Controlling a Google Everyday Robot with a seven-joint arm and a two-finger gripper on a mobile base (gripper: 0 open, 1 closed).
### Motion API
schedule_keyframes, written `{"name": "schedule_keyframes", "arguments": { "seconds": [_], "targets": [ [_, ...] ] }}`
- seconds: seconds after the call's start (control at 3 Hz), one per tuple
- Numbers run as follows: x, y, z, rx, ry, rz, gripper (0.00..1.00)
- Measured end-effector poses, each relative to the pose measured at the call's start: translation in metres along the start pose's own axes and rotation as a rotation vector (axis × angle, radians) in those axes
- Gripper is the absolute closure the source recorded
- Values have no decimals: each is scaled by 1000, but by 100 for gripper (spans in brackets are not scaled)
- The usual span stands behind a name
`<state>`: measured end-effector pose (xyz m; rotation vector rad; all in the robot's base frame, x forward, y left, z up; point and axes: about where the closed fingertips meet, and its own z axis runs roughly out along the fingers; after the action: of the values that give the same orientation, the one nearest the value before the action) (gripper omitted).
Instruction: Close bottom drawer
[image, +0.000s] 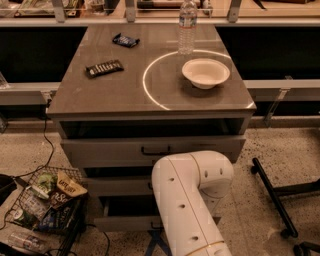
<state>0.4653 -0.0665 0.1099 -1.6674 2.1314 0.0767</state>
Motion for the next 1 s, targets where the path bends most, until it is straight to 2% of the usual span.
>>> {"name": "schedule_keyframes", "arguments": {
  "seconds": [0.33,0.67,1.0],
  "targets": [
    [-19,-47,25,67,-48,-15,100],
    [-24,-64,33,91,-65,-18,100],
    [-32,-92,47,124,-89,-19,100]
  ]
}}
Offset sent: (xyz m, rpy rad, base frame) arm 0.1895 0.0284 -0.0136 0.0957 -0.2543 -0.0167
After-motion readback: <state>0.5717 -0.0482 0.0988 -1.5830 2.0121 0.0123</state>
